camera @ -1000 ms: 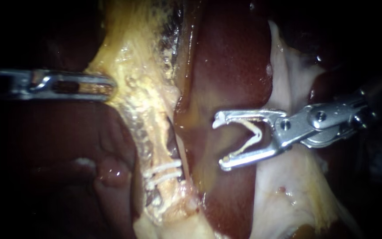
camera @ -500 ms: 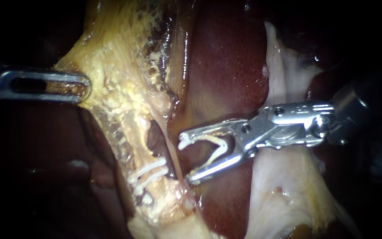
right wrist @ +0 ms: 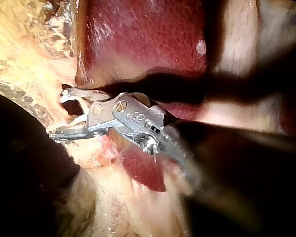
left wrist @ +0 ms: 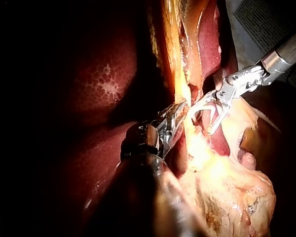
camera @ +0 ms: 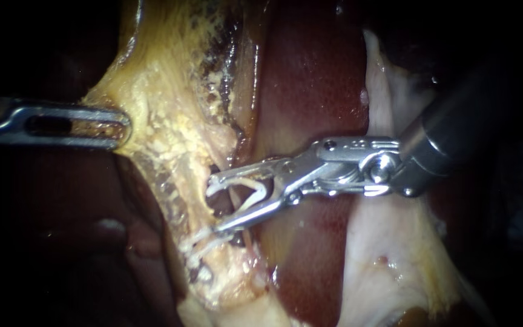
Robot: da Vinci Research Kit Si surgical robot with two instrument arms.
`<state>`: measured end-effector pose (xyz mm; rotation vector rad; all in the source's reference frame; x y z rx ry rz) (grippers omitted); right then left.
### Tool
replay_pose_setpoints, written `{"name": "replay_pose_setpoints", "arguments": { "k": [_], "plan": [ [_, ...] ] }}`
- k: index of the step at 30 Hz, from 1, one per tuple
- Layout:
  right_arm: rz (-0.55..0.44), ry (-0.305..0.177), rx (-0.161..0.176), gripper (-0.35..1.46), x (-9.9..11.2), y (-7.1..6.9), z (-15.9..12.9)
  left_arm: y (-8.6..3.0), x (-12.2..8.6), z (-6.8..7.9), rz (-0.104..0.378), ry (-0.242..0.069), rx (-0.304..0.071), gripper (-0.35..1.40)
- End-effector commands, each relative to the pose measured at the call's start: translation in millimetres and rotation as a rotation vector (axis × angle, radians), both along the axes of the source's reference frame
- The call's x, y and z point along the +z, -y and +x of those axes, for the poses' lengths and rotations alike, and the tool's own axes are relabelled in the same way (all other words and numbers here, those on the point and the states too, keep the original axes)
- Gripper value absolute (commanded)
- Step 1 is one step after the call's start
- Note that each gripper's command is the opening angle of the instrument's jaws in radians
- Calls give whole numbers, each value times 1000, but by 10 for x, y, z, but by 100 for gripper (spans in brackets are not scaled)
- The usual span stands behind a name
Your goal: Clipping third clip left tube
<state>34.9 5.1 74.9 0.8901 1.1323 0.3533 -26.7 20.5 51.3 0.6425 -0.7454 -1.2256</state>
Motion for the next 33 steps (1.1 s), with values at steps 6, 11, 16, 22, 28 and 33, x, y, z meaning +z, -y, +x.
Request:
{"name": "replay_pose_setpoints", "arguments": {
  "k": [6,11,16,22,28,33],
  "plan": [
    [8,8,1,56,11,5,7,0,-2,-1,1,1,0,-35],
    [33,1,-31,56,17,10,20,0,-2,-1,1,1,0,-35],
    [127,-98,-35,56,15,8,19,0,-2,-1,1,1,0,-35],
    [226,-189,-63,56,13,5,18,0,-2,0,1,1,0,-35],
    [278,-262,-94,52,14,6,23,1,-2,-1,1,1,0,-35],
    [288,-265,-115,52,18,13,40,1,-1,-1,1,0,0,-35]
  ]
}}
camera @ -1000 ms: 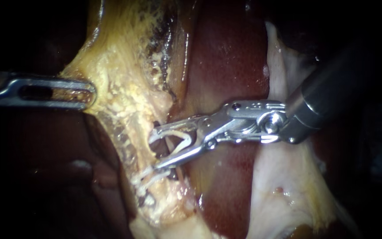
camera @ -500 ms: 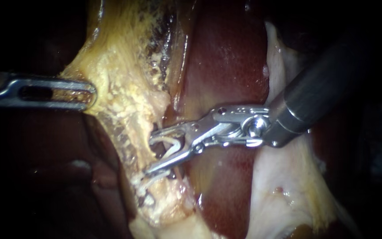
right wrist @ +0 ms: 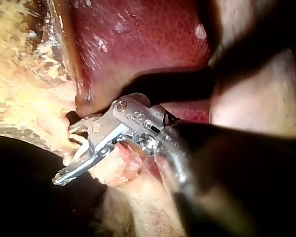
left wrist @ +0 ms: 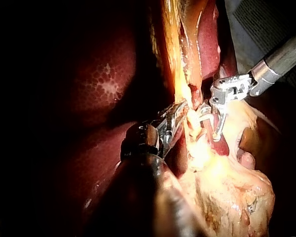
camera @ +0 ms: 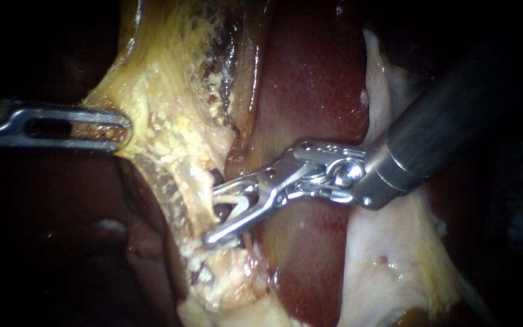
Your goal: Clipping third clip left tube
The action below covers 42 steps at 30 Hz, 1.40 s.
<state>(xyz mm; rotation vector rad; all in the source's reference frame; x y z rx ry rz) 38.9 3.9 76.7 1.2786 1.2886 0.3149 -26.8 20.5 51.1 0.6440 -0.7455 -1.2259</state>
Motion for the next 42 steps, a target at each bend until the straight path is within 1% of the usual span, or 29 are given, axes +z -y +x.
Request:
{"name": "replay_pose_setpoints", "arguments": {
  "k": [1,3,8,9,13,17,20,26,30,32,33,34,36,37,38,39,42],
  "plan": [
    [5,1,-5,52,1,3,3,0,1,-1,0,-1,0,-35],
    [15,-12,-7,52,-1,6,7,1,1,-1,0,-1,0,-35],
    [55,-49,-7,52,-8,9,9,1,1,-1,0,-1,0,-35],
    [66,-60,-11,52,-9,9,9,0,1,-1,0,0,0,-35],
    [97,-91,3,51,-13,3,6,0,3,0,-1,0,0,-35],
    [104,-89,9,51,-16,-8,4,0,6,0,-2,0,1,-35],
    [109,-83,21,49,-18,-17,3,1,7,0,-3,0,1,-35],
    [110,-69,45,47,-14,-23,7,1,10,-1,-4,0,1,-35],
    [138,-38,55,44,-13,-25,10,2,10,-1,-4,-1,0,-35],
    [152,-19,67,42,-12,-25,10,2,10,-1,-4,-1,0,-35],
    [167,-5,71,35,-12,-25,9,2,10,-1,-4,-1,0,-35],
    [169,-4,78,19,-12,-25,8,2,10,-1,-4,-1,0,-35],
    [147,51,112,-22,-13,-24,2,2,10,-1,-4,-1,0,-35],
    [131,91,117,-35,-12,-24,0,2,10,-1,-4,-1,0,-35],
    [130,118,115,-35,-11,-25,-1,2,10,-1,-4,-1,0,-35],
    [141,134,110,-35,-10,-26,-2,2,10,-1,-4,-1,0,-35],
    [168,163,104,-35,-6,-26,-5,2,10,-1,-5,1,-1,-35]
  ]
}}
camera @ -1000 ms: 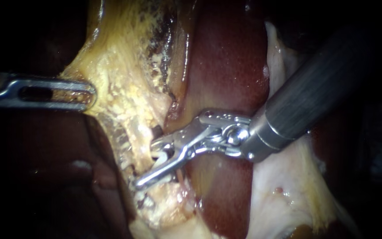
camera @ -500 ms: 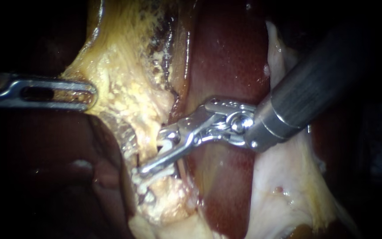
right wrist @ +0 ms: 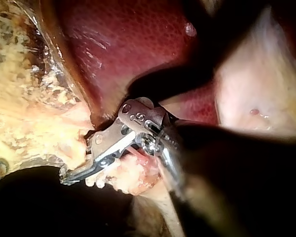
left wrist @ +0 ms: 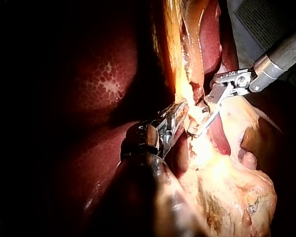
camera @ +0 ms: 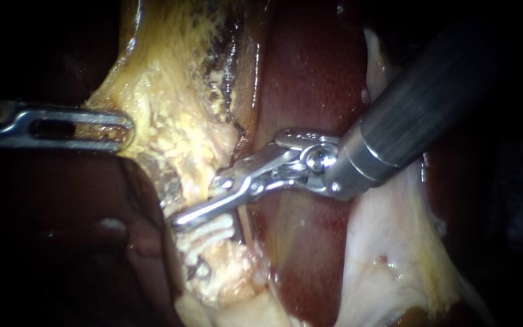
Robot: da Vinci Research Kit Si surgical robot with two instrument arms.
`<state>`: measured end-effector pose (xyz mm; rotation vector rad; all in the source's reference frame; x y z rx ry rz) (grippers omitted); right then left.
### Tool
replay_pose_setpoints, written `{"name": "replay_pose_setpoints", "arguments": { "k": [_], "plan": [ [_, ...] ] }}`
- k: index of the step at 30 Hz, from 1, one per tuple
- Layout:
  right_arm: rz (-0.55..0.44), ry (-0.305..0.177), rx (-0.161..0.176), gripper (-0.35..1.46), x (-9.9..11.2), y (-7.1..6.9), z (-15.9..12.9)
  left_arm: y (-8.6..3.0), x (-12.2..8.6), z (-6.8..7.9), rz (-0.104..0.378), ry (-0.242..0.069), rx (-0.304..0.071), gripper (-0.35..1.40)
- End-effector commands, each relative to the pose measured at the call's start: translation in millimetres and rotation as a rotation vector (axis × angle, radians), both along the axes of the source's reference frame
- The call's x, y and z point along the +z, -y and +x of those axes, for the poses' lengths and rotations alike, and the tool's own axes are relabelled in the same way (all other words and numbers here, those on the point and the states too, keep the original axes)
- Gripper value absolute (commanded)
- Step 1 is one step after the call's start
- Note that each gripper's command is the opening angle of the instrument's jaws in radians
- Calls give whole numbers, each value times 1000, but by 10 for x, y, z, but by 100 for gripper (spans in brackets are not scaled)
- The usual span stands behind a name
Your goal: Clipping third clip left tube
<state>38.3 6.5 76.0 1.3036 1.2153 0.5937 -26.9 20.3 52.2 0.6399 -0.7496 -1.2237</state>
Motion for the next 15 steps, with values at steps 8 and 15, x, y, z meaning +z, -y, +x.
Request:
{"name": "replay_pose_setpoints", "arguments": {
  "k": [8,15],
  "plan": [
    [4,27,-25,-35,0,3,0,0,0,0,1,1,-1,-35],
    [4,26,-27,-35,0,4,0,0,0,0,0,0,-1,-35]
  ]
}}
